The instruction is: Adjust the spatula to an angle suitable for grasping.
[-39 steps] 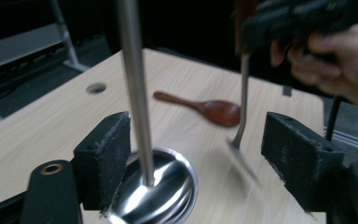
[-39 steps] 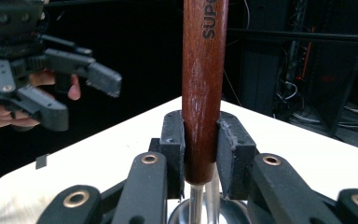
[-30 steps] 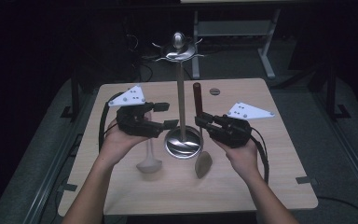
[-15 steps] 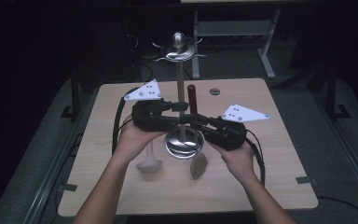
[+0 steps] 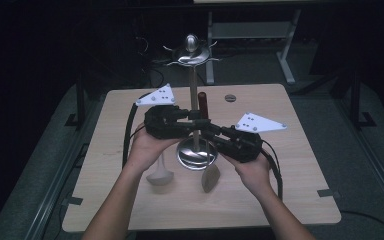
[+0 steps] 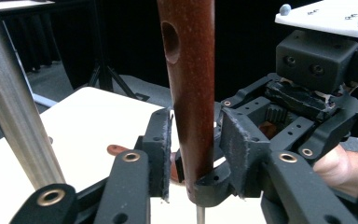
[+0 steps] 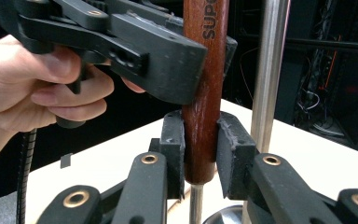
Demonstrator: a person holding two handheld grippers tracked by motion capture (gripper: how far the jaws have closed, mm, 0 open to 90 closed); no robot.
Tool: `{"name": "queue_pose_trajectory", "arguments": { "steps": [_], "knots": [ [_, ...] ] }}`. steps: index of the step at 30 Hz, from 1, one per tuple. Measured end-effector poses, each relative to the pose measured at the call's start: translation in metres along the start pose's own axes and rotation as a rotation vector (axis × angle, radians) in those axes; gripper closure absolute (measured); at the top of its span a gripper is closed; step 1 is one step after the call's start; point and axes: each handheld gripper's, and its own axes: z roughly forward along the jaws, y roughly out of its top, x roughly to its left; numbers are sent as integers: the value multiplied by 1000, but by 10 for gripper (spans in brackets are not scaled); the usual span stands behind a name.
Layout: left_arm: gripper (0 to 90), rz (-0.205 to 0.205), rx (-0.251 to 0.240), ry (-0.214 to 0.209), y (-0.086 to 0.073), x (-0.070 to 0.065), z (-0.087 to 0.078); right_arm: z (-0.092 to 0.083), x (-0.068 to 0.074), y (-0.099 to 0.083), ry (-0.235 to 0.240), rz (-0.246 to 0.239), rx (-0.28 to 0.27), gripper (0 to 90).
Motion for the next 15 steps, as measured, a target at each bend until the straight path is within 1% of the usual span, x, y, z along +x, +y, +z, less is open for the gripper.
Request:
{"name": "queue_pose_trajectory", "arguments": {
  "steps": [3, 5, 8, 10, 12, 15],
  "knots": [
    [694, -3, -2, -5, 0, 1, 0, 1, 1, 0, 0, -7, 6, 740],
    [706, -10, -3, -12, 0, 2, 0, 1, 1, 0, -2, -7, 7, 740],
    [715, -7, -6, -15, 0, 2, 0, 1, 1, 0, -4, -10, 5, 740],
    [725, -10, -6, -28, 0, 3, 1, 1, 1, 0, -7, -14, 5, 740],
    [732, 6, 2, -26, 1, 2, 1, 1, 2, 0, -12, -24, 9, 739],
    [734, 9, 9, -26, 2, 1, 1, 2, 2, 0, -9, -25, 10, 738]
  ]
}}
